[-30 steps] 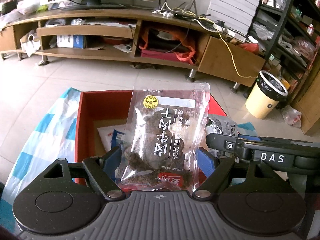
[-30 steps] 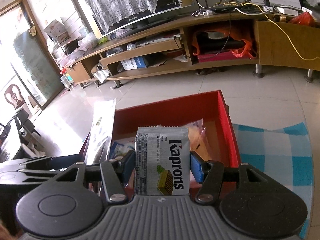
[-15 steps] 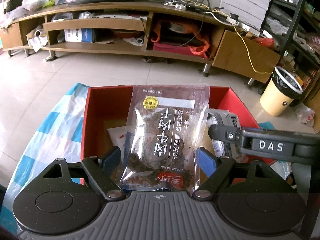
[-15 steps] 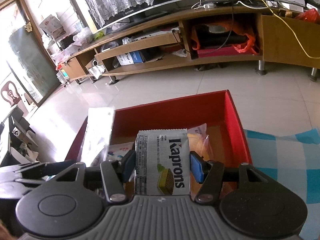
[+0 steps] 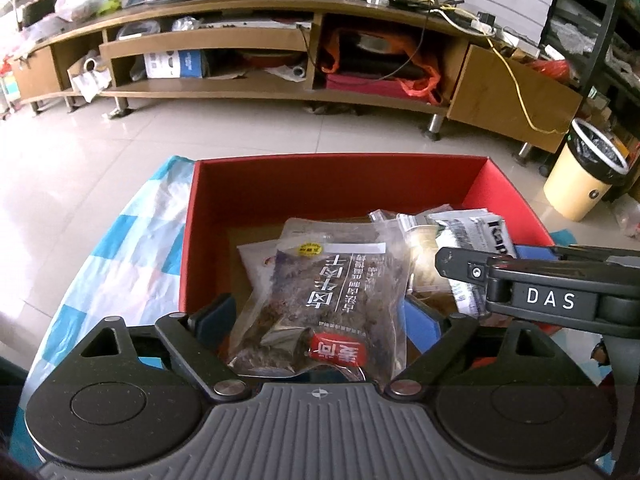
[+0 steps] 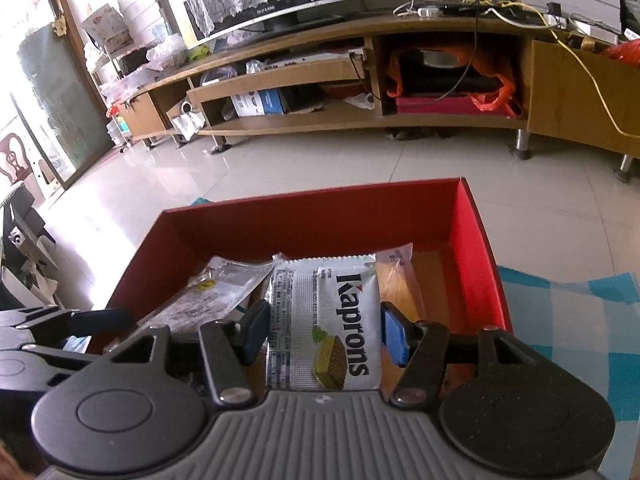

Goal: Organize snacks
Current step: 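Carry the jerky bag with left tool while right tool carries the wafer into the box, then open both tools to release the jerky bag and wafer in the box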

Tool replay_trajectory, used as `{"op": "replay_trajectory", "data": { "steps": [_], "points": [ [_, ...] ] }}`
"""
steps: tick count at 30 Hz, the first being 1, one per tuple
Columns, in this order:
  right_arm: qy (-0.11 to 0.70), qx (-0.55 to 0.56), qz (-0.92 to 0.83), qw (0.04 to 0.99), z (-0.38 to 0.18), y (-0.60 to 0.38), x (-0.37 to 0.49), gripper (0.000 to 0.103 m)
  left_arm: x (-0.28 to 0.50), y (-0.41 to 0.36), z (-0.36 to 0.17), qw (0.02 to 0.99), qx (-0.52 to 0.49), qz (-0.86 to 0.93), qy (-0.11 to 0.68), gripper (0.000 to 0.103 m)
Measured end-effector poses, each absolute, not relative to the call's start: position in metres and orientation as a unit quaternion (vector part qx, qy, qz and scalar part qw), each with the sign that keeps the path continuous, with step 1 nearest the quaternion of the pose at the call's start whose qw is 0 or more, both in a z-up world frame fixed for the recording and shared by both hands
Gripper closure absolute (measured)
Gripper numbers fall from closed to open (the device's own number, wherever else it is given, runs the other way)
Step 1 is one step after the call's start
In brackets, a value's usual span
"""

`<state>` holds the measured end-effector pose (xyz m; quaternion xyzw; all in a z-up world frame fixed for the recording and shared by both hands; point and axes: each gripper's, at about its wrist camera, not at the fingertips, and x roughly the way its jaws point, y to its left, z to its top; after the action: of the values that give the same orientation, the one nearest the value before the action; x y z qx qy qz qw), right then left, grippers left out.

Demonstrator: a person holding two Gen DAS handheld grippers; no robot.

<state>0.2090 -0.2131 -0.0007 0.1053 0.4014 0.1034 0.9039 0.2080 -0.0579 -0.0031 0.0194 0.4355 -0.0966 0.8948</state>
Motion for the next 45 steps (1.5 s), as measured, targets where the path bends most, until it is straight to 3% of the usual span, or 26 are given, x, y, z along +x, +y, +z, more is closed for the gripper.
{"op": "replay_trajectory", "data": {
  "steps": [8, 29, 45],
  "points": [
    [0.394, 0.101, 0.094, 0.909, 0.002, -0.214, 0.209, 0.039, 0.205, -0.057, 0.002, 0.902, 0.028, -0.086, 0.423, 0.007],
    [0.383, 0.092, 0.067, 0.917, 0.009, -0.233, 0.197, 0.037, 0.199, -0.054, 0.008, 0.904, 0.019, -0.088, 0.419, 0.004],
    [0.391, 0.087, 0.082, 0.913, 0.015, -0.257, 0.144, 0.037, 0.149, -0.076, 0.008, 0.886, 0.011, -0.152, 0.438, 0.0]
  ]
}}
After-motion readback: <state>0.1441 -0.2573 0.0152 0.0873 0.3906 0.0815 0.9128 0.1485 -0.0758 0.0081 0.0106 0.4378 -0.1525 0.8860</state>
